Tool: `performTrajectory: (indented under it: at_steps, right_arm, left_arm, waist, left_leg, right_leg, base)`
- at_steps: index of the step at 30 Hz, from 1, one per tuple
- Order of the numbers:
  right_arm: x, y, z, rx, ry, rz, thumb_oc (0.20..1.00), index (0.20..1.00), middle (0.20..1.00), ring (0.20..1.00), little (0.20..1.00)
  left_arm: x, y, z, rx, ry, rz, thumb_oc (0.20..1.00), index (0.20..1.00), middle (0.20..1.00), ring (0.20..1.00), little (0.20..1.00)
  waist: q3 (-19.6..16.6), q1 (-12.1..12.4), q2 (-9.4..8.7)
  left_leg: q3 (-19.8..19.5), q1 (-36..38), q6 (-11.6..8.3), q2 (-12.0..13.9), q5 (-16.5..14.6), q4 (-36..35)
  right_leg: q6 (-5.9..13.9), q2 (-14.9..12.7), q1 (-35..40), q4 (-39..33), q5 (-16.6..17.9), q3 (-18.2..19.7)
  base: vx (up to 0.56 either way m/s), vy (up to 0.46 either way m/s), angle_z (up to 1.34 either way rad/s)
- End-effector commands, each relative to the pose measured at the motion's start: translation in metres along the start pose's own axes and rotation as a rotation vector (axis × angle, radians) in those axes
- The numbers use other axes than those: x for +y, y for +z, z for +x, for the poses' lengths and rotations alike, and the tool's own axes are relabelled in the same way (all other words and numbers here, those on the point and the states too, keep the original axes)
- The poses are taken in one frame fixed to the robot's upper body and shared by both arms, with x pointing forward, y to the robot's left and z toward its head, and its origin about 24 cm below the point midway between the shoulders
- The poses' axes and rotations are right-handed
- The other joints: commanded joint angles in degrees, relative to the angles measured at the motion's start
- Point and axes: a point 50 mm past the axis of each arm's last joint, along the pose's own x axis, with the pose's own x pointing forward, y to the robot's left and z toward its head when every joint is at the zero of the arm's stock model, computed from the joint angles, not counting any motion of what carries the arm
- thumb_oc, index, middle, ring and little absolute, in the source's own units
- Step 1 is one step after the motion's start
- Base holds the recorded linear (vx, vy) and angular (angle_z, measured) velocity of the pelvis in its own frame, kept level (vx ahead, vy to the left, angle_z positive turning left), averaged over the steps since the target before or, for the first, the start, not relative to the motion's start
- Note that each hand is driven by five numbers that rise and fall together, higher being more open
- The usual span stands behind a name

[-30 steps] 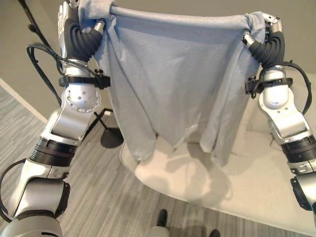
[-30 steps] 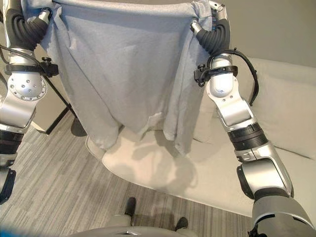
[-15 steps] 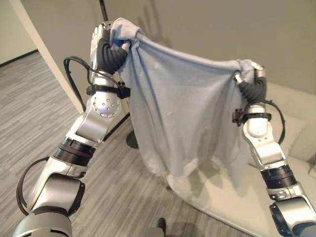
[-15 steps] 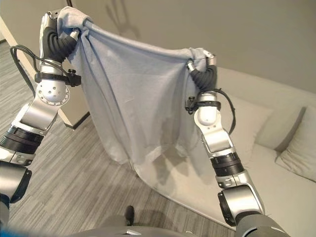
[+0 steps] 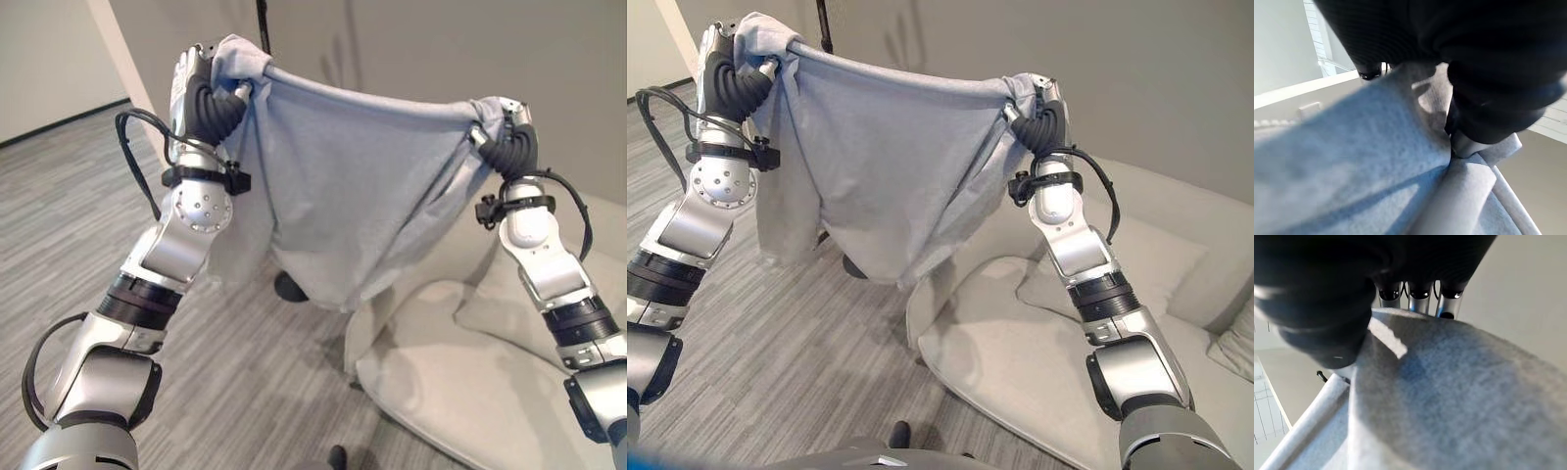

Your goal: Hang the clothes on the sofa on the clothes rack.

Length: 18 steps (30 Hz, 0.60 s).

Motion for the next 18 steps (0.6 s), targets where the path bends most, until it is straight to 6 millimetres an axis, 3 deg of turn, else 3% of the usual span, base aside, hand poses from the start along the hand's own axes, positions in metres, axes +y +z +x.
performTrajectory:
  at_steps: [1,3,5,9,11,12,13,15,18]
  right_arm:
    - [-0.02,0.029,0.021,-0.141,-0.055,-0.029,0.2,0.2,0.2,0.2,0.2]
    - [-0.021,0.033,0.024,-0.153,-0.057,-0.032,0.2,0.2,0.2,0.2,0.2]
    - [-0.027,0.034,0.027,-0.154,-0.08,-0.043,0.2,0.2,0.2,0.2,0.2]
    - [-0.033,0.026,0.021,-0.128,-0.114,-0.051,0.2,0.2,0.2,0.2,0.2]
    - [-0.035,0.022,0.018,-0.117,-0.123,-0.056,0.2,0.2,0.2,0.2,0.2]
    - [-0.036,0.017,0.013,-0.1,-0.133,-0.052,0.2,0.2,0.2,0.2,0.2]
    - [-0.034,0.013,0.01,-0.084,-0.14,-0.042,0.2,0.2,0.2,0.2,0.2]
    - [-0.031,0.011,0.007,-0.069,-0.139,-0.027,0.2,0.2,0.2,0.2,0.2]
    - [-0.024,0.008,0.003,-0.043,-0.139,-0.006,0.2,0.2,0.2,0.2,0.2]
  left_arm:
    - [0.015,0.012,0.017,-0.05,0.098,-0.037,0.2,0.2,0.2,0.2,0.2]
    - [0.017,0.013,0.02,-0.053,0.108,-0.035,0.2,0.2,0.2,0.2,0.2]
    - [0.022,0.011,0.022,-0.048,0.137,-0.026,0.2,0.2,0.2,0.2,0.2]
    - [0.017,0.009,0.021,-0.033,0.132,-0.041,0.2,0.2,0.2,0.2,0.2]
    - [0.011,0.011,0.02,-0.036,0.113,-0.049,0.2,0.2,0.2,0.2,0.2]
    - [0.006,0.015,0.019,-0.052,0.079,-0.053,0.2,0.2,0.2,0.2,0.2]
    - [0.003,0.017,0.019,-0.062,0.06,-0.048,0.2,0.2,0.2,0.2,0.2]
    - [0.003,0.018,0.02,-0.068,0.052,-0.038,0.2,0.2,0.2,0.2,0.2]
    - [0.004,0.022,0.021,-0.092,0.031,0.001,0.2,0.2,0.2,0.2,0.2]
  waist:
    - [-0.9,0.4,0.06]
    - [-0.2,0.2,-0.04]
    - [0.6,-0.5,0.25]
    - [0.2,-1.7,1.81]
    - [-0.3,-1.6,2.84]
    - [-0.9,-1.7,2.61]
    - [-1.1,-1.7,1.88]
    - [-1.1,-1.6,1.1]
    - [-1.0,-1.6,0.4]
  left_leg:
    - [-1.0,-0.2,-5.97,5.3,-9.5,7.9]
    - [-2.2,-3.0,-7.43,7.6,-7.7,7.6]
    - [-4.2,-5.3,-9.71,13.0,-3.9,4.6]
    - [-2.4,-6.4,-11.22,17.9,-0.9,-0.8]
    - [-2.7,-5.4,-12.48,18.1,0.8,-2.2]
    - [-2.7,-5.6,-12.04,15.7,-0.6,-0.7]
    - [-2.2,-5.2,-11.3,14.0,-1.8,0.4]
    - [-1.3,-4.5,-10.54,12.7,-2.9,0.9]
    - [2.5,-0.9,-7.31,9.1,-6.0,1.0]
  right_leg:
    - [5.81,-1.7,-0.1,0.8,-3.8,0.4]
    - [6.22,-2.6,-1.0,0.8,-3.2,0.8]
    - [7.36,-4.5,-1.9,1.4,-3.5,1.2]
    - [8.33,-6.1,-1.4,4.0,-6.1,1.0]
    - [8.77,-6.4,-0.5,4.1,-6.4,0.5]
    - [9.71,-10.2,0.0,5.0,-5.1,0.0]
    - [10.13,-12.2,-0.1,5.8,-4.2,0.0]
    - [10.39,-13.7,-0.4,6.7,-3.4,0.3]
    - [10.15,-18.1,-2.2,12.6,-1.6,-1.0]
  base:
    - [-0.03,0.165,0.23]
    - [-0.05,0.193,0.11]
    - [0.0,0.343,0.04]
    - [0.1,0.365,-0.04]
    - [0.17,0.358,0.03]
    - [0.21,0.446,0.09]
    - [0.25,0.553,0.11]
    - [0.11,0.236,0.16]
    - [0.12,0.41,0.09]
